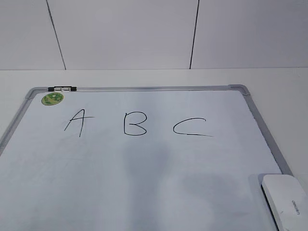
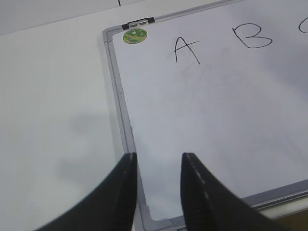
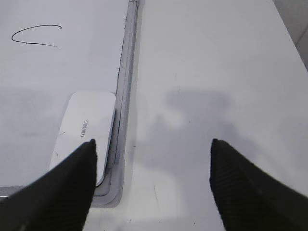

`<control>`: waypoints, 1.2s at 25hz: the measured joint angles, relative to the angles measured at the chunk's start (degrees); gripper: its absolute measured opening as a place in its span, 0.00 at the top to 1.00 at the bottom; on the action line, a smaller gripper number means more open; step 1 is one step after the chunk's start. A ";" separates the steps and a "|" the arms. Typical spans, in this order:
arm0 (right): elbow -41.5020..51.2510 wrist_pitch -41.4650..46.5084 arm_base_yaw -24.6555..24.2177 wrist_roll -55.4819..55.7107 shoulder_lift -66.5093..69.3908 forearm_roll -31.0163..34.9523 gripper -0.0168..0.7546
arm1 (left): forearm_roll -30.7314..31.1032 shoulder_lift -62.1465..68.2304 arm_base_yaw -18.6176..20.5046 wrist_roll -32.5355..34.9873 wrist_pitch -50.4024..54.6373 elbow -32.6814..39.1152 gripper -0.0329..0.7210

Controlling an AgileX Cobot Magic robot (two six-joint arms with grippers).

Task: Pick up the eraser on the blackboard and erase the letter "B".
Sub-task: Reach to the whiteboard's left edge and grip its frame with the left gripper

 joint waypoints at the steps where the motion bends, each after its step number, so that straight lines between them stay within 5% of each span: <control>1: 0.00 0.00 0.00 0.00 0.00 0.00 0.27 | 0.00 0.00 0.00 0.00 0.00 0.00 0.64; 30: 0.00 0.00 0.00 0.43 0.00 0.23 0.27 | 0.00 0.00 0.00 0.00 0.00 0.00 0.64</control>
